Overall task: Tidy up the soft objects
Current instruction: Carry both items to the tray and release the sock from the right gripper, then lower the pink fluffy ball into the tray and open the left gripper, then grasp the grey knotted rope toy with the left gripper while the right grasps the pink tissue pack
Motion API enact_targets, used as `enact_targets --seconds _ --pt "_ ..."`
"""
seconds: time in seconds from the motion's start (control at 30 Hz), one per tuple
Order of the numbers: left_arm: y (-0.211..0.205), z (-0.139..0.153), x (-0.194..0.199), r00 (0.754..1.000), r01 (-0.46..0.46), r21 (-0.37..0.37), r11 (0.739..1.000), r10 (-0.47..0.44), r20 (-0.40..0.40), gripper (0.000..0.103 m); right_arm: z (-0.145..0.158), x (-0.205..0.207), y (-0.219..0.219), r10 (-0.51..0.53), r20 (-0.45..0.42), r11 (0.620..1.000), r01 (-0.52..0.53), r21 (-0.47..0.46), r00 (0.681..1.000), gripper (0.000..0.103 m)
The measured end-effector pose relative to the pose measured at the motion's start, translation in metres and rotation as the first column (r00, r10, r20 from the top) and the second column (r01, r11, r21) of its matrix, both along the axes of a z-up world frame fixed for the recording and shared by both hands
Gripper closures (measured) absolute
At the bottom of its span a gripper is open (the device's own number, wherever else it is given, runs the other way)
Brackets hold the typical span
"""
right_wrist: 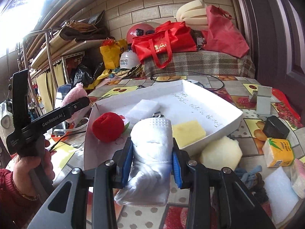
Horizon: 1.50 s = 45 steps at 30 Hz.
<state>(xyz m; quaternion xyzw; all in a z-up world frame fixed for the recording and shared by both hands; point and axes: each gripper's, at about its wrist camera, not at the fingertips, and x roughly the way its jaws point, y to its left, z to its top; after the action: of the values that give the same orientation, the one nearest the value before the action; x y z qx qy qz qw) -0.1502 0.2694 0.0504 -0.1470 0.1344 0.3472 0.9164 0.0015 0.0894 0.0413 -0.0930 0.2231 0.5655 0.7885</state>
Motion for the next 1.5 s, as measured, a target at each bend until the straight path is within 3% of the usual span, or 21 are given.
enact_targets --seconds 0.23,0.43,0.53,0.6,0.7,0.77,0.9,1.0,1.07,1.1,1.13,1.2,1.23,1.37,1.5 --pt "-0.001 0.002 0.016 1.0 0.0 0.035 0.999 0.001 -0.017 0.052 -0.002 -0.013 0.042 0.083 0.016 0.996 -0.082 -0.041 0.996 0.067" --pt "0.008 0.001 0.014 1.0 -0.008 -0.001 1.0 0.008 0.001 0.052 -0.016 -0.016 0.089 0.168 -0.031 0.969 -0.171 -0.179 0.985 0.067" --pt "0.008 0.001 0.018 1.0 -0.001 0.003 1.0 0.001 -0.012 0.052 -0.024 -0.003 0.103 0.13 -0.054 0.961 -0.139 -0.241 0.99 0.067" --pt "0.008 0.002 0.022 1.0 0.006 0.012 1.0 -0.006 -0.012 0.052 -0.025 0.012 0.105 0.034 -0.03 0.963 -0.041 -0.265 0.999 0.067" --pt "0.013 0.003 0.034 1.0 0.017 0.02 1.0 -0.016 -0.015 0.052 -0.023 0.043 0.098 -0.127 -0.046 0.962 0.112 -0.249 0.991 0.067" --pt "0.017 0.003 0.047 0.999 0.039 0.014 0.999 -0.039 -0.024 0.052 -0.018 0.052 0.089 -0.175 -0.054 0.967 0.161 -0.198 0.983 0.067" --pt "0.019 0.003 0.072 0.997 0.057 0.012 0.998 -0.057 -0.055 0.051 -0.006 0.048 0.078 -0.17 -0.041 0.983 0.167 -0.082 0.985 0.067" --pt "0.022 0.002 0.079 0.996 0.015 0.009 1.0 -0.015 -0.088 0.05 -0.003 0.045 0.084 -0.167 -0.025 0.984 0.165 -0.073 0.986 0.066" --pt "0.023 0.001 0.078 0.996 0.005 0.002 1.0 -0.005 -0.085 0.044 -0.002 0.045 0.087 -0.165 -0.022 0.984 0.163 -0.073 0.986 0.064" --pt "0.023 0.002 0.077 0.997 0.001 0.005 1.0 -0.001 -0.082 0.035 -0.002 0.045 0.088 -0.164 -0.021 0.984 0.162 -0.071 0.986 0.057" --pt "0.022 0.002 0.076 0.997 -0.002 0.01 1.0 0.002 -0.076 0.02 -0.002 0.045 0.089 -0.159 -0.02 0.985 0.157 -0.071 0.987 0.033" --pt "0.02 0.003 0.073 0.998 -0.004 0.021 1.0 0.005 -0.061 0.0 -0.002 0.043 0.091 -0.168 0.0 0.983 0.167 -0.081 0.986 0.005" --pt "0.018 0.003 0.072 0.998 -0.002 0.031 1.0 0.003 -0.056 0.0 -0.001 0.04 0.091 -0.17 0.016 0.982 0.171 -0.08 0.985 0.0" --pt "0.011 0.005 0.073 0.998 0.009 0.067 0.998 -0.005 -0.058 0.0 0.002 0.03 0.093 -0.163 0.081 0.983 0.169 -0.071 0.983 0.0" --pt "0.01 0.006 0.068 0.999 -0.007 0.076 0.997 0.01 -0.035 0.0 0.003 0.031 0.093 -0.173 0.086 0.981 0.179 -0.07 0.981 0.0"
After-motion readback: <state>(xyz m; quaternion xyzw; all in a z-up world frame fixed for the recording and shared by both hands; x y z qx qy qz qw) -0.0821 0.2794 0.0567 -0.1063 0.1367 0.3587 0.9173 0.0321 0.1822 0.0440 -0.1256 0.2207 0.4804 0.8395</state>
